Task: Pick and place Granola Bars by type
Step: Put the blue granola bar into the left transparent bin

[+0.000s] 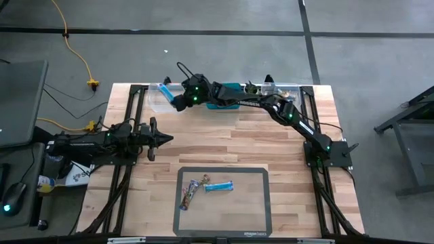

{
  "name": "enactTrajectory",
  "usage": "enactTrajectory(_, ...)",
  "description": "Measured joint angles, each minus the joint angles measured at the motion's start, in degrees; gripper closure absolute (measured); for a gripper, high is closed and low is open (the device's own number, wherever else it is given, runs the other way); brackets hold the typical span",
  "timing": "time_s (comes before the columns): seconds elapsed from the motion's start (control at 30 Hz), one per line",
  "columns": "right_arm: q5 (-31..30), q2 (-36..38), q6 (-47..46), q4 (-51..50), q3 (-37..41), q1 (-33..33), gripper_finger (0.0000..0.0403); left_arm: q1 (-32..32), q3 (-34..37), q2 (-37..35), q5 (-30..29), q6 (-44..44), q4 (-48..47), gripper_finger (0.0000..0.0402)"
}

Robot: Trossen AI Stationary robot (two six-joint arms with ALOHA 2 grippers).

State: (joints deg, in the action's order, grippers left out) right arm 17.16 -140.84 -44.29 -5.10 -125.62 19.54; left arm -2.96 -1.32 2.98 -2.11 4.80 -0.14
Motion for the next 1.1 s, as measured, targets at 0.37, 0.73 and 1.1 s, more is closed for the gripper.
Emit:
enactTrajectory(0.37, -10.6, -0.1, -18.5, 13.5, 8.6, -1.9, 0.038, 0.0, 0.0, 0.0, 0.0, 0.0, 0.0, 0.04)
enactTrajectory(0.73, -17.9, -0.1, -31.9, 20.0, 15.0, -2.4, 0.038, 0.0, 0.0, 0.0, 0.0, 0.0, 0.0, 0.04)
enactTrajectory(1.1, -17.7, -0.1, -33.8, 21.9, 15.0, -1.5, 0.0345, 0.0, 0.0, 0.0, 0.0, 0.0, 0.0, 0.04)
